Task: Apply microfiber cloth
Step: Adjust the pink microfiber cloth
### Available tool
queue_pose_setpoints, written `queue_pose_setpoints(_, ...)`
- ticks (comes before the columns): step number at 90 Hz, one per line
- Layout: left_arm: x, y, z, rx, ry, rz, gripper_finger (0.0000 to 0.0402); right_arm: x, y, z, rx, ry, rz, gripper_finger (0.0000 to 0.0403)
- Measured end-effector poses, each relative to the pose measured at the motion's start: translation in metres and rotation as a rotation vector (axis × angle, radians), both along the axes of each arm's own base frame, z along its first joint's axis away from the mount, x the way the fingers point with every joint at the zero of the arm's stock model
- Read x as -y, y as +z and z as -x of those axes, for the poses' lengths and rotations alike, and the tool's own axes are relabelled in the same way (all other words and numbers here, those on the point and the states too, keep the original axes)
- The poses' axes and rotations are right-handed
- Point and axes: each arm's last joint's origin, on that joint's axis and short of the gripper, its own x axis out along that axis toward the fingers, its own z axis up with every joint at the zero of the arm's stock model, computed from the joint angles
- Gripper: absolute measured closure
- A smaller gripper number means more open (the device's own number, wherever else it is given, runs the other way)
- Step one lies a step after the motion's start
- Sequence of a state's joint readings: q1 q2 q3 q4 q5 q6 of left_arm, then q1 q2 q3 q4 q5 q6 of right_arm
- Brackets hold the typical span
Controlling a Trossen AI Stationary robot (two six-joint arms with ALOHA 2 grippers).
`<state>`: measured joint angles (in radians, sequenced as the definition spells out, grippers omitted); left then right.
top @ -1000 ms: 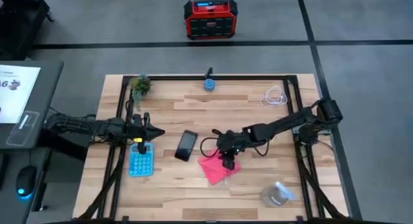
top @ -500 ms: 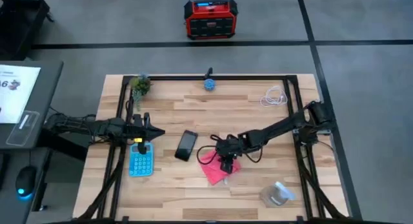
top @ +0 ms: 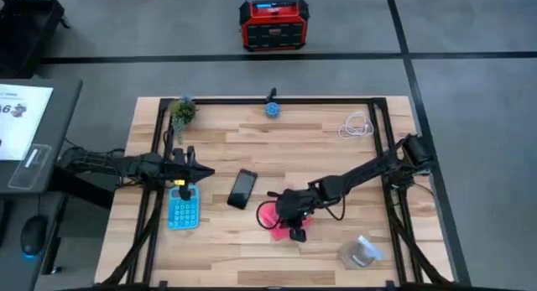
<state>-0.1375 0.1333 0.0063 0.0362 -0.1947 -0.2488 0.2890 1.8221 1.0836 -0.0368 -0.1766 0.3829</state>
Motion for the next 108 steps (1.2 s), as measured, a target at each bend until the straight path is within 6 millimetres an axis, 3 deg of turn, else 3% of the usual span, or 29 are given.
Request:
queue_pose_setpoints(21,0.000,0.000,0.000,0.000,-0.001,-0.001,0.0402,0.004,0.007,-0.005,0.061,0.169,-0.142,0.0209)
queue_pose_setpoints(35,0.000,0.000,0.000,0.000,0.000,-0.001,0.0402,0.014,0.007,-0.007,0.042,0.192,-0.178,0.0180)
queue_pose_setpoints(51,0.000,0.000,0.000,0.000,-0.001,-0.001,0.0402,0.027,0.002,-0.007,0.002,0.070,-0.085,0.0190)
queue_pose_setpoints(79,0.000,0.000,0.000,-0.004,-0.001,-0.002,0.0402,0.043,-0.027,0.019,-0.249,-0.194,0.246,0.0226)
queue_pose_setpoints(97,0.000,-0.001,0.000,-0.006,-0.001,-0.003,0.0402,0.062,-0.031,0.038,-0.412,-0.506,0.500,0.0259)
queue_pose_setpoints(108,0.000,-0.001,0.000,-0.006,-0.001,-0.003,0.0402,0.064,-0.017,0.045,-0.395,-0.549,0.522,0.0274)
